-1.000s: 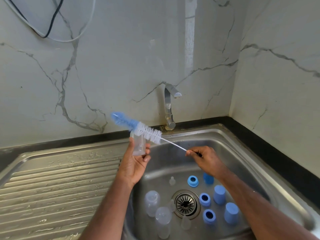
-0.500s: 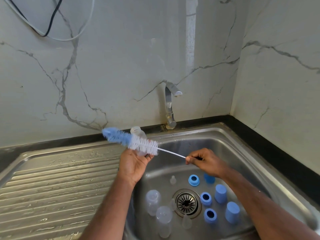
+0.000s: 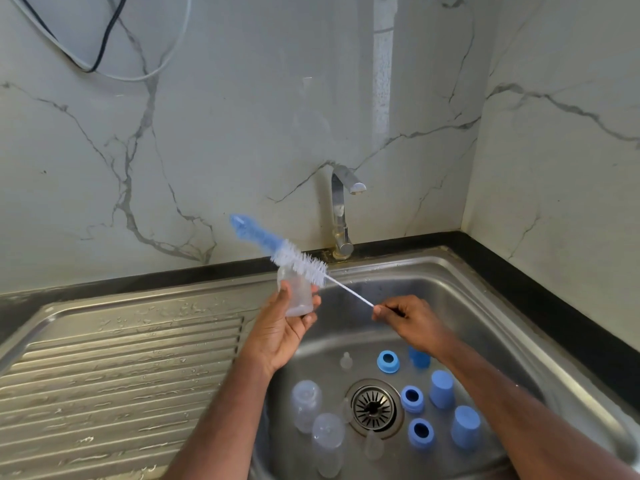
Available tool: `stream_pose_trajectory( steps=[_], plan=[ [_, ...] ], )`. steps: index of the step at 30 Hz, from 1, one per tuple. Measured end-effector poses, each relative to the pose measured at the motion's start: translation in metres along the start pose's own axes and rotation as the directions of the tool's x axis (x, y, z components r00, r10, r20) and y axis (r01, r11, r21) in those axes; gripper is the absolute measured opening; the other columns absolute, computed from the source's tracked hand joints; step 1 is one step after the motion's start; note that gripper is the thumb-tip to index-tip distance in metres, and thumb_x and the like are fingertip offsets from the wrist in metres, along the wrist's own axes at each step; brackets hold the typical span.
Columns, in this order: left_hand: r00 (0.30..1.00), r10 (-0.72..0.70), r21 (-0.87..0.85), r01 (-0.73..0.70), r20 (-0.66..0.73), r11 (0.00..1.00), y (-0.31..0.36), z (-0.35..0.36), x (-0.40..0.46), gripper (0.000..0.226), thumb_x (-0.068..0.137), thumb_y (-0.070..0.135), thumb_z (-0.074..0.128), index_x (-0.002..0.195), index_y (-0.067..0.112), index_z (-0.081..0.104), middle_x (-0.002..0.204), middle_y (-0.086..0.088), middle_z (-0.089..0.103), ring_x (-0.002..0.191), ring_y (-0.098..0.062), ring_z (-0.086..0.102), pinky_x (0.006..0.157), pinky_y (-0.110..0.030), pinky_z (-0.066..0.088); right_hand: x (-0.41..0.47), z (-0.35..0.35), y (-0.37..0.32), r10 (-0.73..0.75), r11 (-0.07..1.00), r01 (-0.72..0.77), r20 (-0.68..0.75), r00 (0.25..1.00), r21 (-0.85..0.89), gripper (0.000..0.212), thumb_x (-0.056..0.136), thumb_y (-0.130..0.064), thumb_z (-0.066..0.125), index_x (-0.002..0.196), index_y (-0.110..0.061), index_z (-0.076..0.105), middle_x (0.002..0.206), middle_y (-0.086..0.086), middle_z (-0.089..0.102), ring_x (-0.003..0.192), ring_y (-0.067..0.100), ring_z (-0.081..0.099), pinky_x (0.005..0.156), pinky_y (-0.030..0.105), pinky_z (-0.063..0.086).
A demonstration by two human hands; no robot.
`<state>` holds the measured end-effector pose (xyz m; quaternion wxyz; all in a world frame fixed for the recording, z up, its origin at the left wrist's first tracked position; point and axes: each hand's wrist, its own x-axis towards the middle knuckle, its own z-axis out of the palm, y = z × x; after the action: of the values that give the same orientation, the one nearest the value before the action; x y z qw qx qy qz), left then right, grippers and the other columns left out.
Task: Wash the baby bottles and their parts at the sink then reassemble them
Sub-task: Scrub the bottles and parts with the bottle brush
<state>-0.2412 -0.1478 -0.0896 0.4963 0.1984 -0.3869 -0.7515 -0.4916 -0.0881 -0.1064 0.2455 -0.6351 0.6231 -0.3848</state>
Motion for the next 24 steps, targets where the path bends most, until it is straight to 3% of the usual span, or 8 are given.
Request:
stream_pose_trajectory(
  steps=[4,8,10,13,16,18,21,24],
  plan=[
    [0.997,0.007,0.011,-0.006,-0.071,1.0,-0.001,-0.002,0.002,0.104,0.048,0.053,0.097,0.134,0.013,0.055,0.122,-0.012,0.069,0.108,-0.026,0.069,0.079,-0.041,0.058,-0.001,0.003,-0.008,-0.02,1.0,0.02,0.052,0.998,-0.004,0.023,0.1,-0.035,0.06,0.081,-0.031,0.074,0.061,-0.002,0.055,0.057,0.005,0.045,0.056,0.019,0.039],
    [0.991,0.069,-0.008,-0.071,-0.113,0.997,0.006,-0.016,0.006,0.091,0.055,0.055,0.093,0.131,0.018,0.059,0.131,-0.011,0.066,0.114,-0.023,0.068,0.081,-0.04,0.056,-0.006,-0.017,0.003,0.057,0.991,-0.08,0.21,0.976,0.104,0.027,0.1,-0.032,0.061,0.081,-0.02,0.076,0.062,0.001,0.049,0.054,0.01,0.041,0.05,0.02,0.036],
    [0.994,0.048,0.016,-0.047,-0.094,0.999,0.005,-0.016,0.005,0.08,0.064,0.052,0.089,0.128,0.016,0.058,0.129,-0.013,0.064,0.111,-0.025,0.067,0.078,-0.039,0.055,-0.005,-0.014,0.002,0.065,0.996,-0.075,0.176,0.982,0.05,0.027,0.1,-0.033,0.061,0.08,-0.022,0.076,0.061,-0.001,0.051,0.055,0.008,0.043,0.053,0.02,0.037],
    [0.999,-0.034,0.068,0.036,-0.028,0.997,-0.002,-0.006,0.003,0.056,0.092,0.035,0.06,0.139,0.006,0.051,0.127,-0.023,0.061,0.106,-0.031,0.065,0.074,-0.041,0.053,0.0,0.003,-0.007,0.041,0.997,-0.042,-0.006,0.999,-0.066,0.025,0.1,-0.034,0.059,0.079,-0.032,0.071,0.065,0.003,0.059,0.059,0.008,0.047,0.057,0.022,0.04],
    [0.997,-0.061,0.049,0.063,-0.04,0.997,-0.004,-0.002,0.002,0.047,0.096,0.032,0.046,0.132,0.005,0.058,0.116,-0.023,0.065,0.094,-0.03,0.065,0.07,-0.039,0.046,0.004,0.002,-0.004,0.005,0.998,-0.008,-0.05,0.999,-0.057,0.025,0.099,-0.033,0.06,0.077,-0.034,0.072,0.07,0.004,0.066,0.061,0.016,0.053,0.061,0.031,0.046],
    [0.999,-0.037,0.039,0.038,-0.036,0.999,-0.002,-0.002,0.002,0.047,0.094,0.045,0.053,0.125,0.011,0.062,0.109,-0.017,0.067,0.089,-0.027,0.064,0.064,-0.036,0.044,0.001,-0.011,0.004,-0.005,1.0,0.005,0.022,1.0,0.003,0.024,0.098,-0.033,0.063,0.077,-0.029,0.075,0.063,-0.001,0.06,0.059,0.011,0.05,0.062,0.032,0.043],
    [0.998,0.021,0.028,-0.019,-0.057,0.999,0.001,-0.003,0.005,0.069,0.055,0.054,0.092,0.107,0.018,0.062,0.093,-0.007,0.068,0.078,-0.018,0.064,0.054,-0.028,0.044,-0.006,-0.021,0.007,-0.015,0.995,-0.002,0.162,0.987,0.103,0.024,0.097,-0.032,0.064,0.079,-0.022,0.077,0.058,-0.003,0.051,0.053,0.006,0.044,0.056,0.025,0.039],
    [0.999,0.03,0.034,-0.029,-0.039,0.999,-0.002,-0.003,0.006,0.072,0.05,0.057,0.094,0.103,0.019,0.064,0.091,-0.007,0.068,0.076,-0.017,0.064,0.054,-0.027,0.045,-0.002,-0.007,0.002,0.006,1.0,-0.007,0.094,0.996,0.009,0.022,0.097,-0.035,0.064,0.082,-0.026,0.076,0.06,-0.001,0.053,0.056,0.007,0.045,0.057,0.024,0.039]
  ],
)
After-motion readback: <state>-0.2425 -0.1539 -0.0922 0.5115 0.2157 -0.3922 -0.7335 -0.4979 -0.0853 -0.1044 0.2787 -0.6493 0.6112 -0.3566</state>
